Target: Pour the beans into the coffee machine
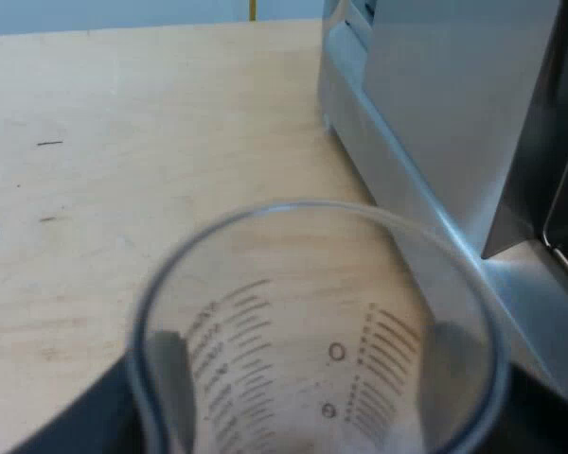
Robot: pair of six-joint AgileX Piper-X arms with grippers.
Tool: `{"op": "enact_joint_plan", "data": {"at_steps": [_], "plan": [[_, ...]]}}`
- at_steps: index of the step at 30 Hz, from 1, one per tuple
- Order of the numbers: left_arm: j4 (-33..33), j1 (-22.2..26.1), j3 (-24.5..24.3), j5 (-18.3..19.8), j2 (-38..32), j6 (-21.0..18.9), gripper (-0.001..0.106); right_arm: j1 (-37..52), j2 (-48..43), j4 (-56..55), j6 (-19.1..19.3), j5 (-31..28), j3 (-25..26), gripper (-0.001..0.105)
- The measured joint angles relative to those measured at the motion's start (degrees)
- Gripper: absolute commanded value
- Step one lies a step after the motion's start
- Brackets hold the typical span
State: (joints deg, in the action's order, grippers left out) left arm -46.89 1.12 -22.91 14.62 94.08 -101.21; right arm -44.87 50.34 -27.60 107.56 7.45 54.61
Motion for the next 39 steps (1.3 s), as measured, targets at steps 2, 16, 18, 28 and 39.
{"op": "enact_joint_plan", "data": {"at_steps": [2, 16, 18, 28, 39], "plan": [[0.0, 0.0, 0.0, 0.0, 0.0, 0.0, 0.036, 0.0, 0.0, 0.0, 0.0, 0.0, 0.0, 0.062], [0.1, 0.0, 0.0, 3.3, -2.1, 0.0, 0.029, 0.0, 0.0, 0.0, 0.0, 0.0, 0.0, 0.062], [0.9, 0.0, 0.0, 3.3, -5.3, 0.0, 0.029, 0.0, 0.0, 0.0, 0.0, 0.0, 0.0, 0.062], [18.5, 0.0, 0.0, 2.5, -21.8, 0.0, 0.029, 0.0, 0.0, 0.0, -3.7, 0.0, 0.0, 0.062], [37.5, 0.0, -0.6, -5.4, -41.2, 3.4, 0.029, 0.0, 0.0, 4.3, -6.7, -3.9, 0.0, 0.062]]}}
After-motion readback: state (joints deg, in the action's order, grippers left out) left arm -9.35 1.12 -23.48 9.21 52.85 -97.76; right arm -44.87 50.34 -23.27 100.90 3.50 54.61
